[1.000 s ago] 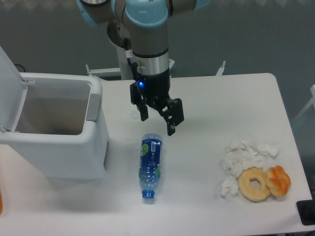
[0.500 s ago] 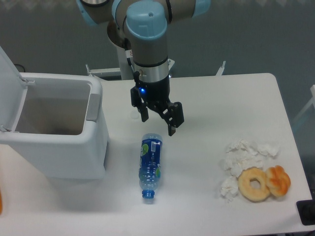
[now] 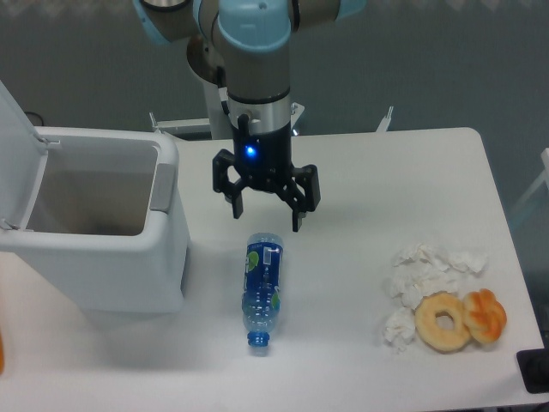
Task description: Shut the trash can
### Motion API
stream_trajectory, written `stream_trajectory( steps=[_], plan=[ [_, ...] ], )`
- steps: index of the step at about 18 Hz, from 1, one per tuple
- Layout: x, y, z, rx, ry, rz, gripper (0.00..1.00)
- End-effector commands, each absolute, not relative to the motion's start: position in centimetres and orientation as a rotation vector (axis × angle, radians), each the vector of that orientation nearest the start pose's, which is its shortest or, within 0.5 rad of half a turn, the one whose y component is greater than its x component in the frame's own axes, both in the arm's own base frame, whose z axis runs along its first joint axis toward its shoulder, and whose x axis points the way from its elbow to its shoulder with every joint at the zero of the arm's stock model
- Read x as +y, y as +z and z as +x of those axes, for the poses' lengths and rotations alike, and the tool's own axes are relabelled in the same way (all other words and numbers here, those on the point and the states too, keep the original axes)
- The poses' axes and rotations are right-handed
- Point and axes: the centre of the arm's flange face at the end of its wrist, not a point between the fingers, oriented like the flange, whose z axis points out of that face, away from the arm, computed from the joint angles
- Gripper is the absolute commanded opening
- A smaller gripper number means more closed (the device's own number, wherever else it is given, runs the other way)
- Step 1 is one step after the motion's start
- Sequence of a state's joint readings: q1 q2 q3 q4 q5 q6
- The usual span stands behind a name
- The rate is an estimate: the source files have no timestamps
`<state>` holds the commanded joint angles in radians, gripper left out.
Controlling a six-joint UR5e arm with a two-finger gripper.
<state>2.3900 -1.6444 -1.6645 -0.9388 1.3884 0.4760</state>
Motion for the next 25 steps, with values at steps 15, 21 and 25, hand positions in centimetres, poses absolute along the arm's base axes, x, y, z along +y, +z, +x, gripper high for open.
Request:
stream_trajectory(
  steps=[15,21,25],
  plan=[
    [47.8,60.4,-14.7,-0.427,-0.118,-2.319,1.0],
    [46.8,63.6,-9.9,-0.353,-0.323,-2.225,1.0],
    [46.7,64.7,-8.6,-0.283,-0.372,-2.193,1.0]
  ],
)
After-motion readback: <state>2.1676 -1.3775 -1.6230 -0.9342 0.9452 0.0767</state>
